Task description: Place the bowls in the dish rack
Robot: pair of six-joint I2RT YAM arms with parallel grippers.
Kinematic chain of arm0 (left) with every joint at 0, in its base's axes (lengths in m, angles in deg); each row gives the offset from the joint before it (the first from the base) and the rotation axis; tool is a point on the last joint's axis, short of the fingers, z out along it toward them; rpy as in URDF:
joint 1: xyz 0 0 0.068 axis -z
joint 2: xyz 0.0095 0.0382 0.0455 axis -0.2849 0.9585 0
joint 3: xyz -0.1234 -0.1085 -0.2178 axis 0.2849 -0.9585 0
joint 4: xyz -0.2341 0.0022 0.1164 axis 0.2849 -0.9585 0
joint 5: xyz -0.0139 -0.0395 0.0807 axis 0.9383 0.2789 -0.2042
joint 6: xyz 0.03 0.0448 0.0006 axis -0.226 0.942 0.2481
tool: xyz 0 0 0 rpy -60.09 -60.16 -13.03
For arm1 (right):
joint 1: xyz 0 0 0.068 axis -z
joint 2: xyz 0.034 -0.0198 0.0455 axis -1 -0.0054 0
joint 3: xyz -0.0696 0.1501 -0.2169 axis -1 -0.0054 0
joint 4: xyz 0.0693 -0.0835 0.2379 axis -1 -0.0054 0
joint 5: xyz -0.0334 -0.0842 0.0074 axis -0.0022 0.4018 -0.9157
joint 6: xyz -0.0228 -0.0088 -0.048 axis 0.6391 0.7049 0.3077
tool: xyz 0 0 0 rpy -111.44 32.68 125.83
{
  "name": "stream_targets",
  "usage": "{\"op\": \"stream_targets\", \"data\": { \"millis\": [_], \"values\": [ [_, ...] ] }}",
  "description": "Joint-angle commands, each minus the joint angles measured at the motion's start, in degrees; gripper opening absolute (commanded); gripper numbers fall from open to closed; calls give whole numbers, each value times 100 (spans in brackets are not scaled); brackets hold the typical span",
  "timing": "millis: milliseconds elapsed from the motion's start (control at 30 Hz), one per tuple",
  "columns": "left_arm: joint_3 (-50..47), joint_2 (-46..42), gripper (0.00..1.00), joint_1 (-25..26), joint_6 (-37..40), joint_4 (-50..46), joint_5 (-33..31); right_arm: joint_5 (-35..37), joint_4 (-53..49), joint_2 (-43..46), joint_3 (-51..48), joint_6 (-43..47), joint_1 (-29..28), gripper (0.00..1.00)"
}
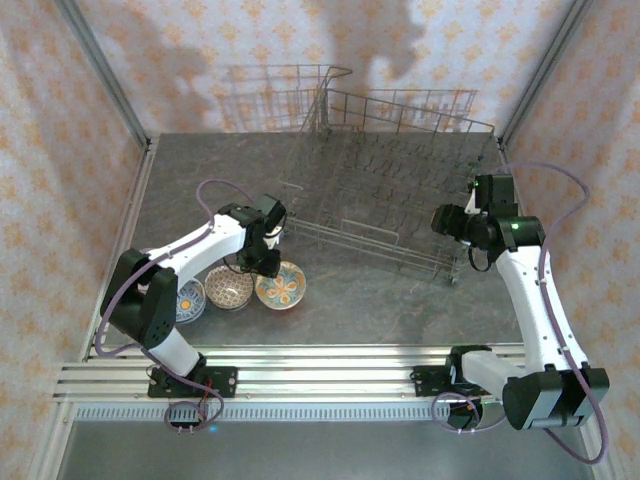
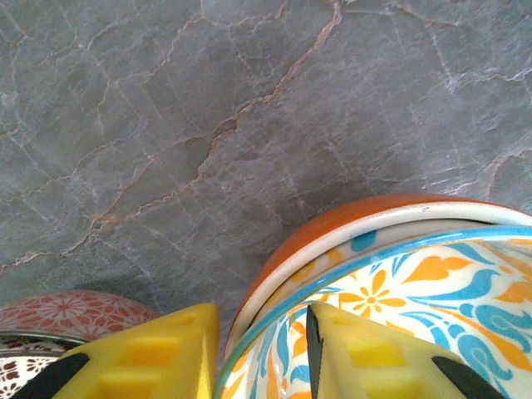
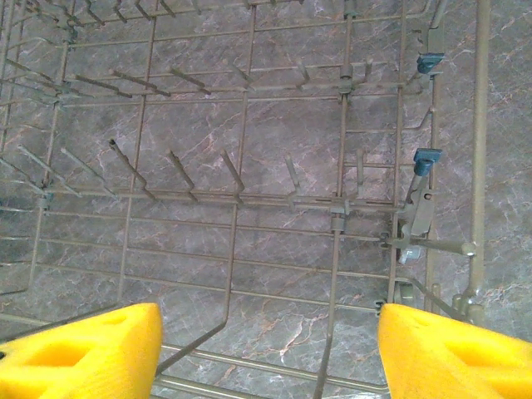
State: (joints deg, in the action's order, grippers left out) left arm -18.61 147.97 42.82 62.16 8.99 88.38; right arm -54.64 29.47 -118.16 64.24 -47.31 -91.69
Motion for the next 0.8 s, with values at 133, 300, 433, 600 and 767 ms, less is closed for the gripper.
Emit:
{"op": "stream_targets", "data": {
  "millis": [133, 300, 433, 600, 767],
  "values": [
    [-354, -263, 24, 28, -704, 506, 275, 57, -33, 43, 21, 87, -29, 69],
    [-535, -449, 20, 28, -1195, 757, 287, 53, -27, 40, 5, 100, -29, 69],
    [-646, -644, 18, 29, -1466, 955, 309, 57, -19, 42, 9, 96, -29, 69],
    [-732, -830, 19, 31, -1541, 922, 311, 40, -20, 49, 10, 105, -29, 69],
    [-678, -715, 28, 96, -1440, 562, 44, 12, -20, 59, 8, 105, -29, 69]
  ]
}}
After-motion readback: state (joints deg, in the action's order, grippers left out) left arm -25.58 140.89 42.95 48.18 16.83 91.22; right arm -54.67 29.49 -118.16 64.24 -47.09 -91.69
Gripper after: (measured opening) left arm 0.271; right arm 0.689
